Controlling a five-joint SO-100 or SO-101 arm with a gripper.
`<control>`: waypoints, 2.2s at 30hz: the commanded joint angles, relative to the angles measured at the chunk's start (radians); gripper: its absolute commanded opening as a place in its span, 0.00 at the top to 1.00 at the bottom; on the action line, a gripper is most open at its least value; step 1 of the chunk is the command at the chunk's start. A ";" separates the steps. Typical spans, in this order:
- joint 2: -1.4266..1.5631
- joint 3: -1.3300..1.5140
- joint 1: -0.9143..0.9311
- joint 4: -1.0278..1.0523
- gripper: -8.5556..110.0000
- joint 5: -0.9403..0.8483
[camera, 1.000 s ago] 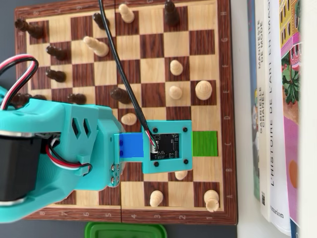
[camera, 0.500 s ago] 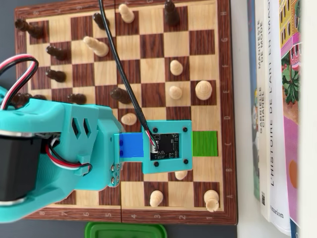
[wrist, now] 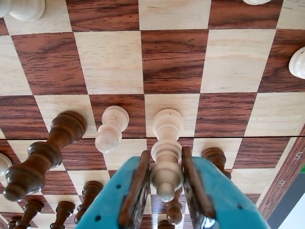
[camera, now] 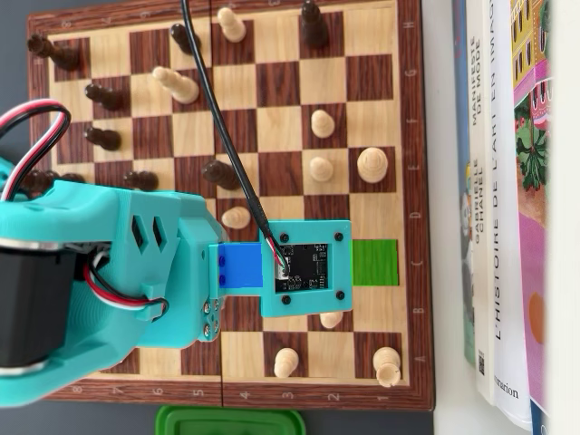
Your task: Play chess
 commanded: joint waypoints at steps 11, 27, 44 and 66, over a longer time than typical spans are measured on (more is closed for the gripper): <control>0.100 -0.083 -0.005 -0.009 0.87 0.008; -0.038 -0.262 -0.005 -0.011 0.87 0.009; -0.279 -0.522 -0.037 -0.011 0.87 0.009; -0.528 -0.853 -0.052 -0.002 0.87 0.038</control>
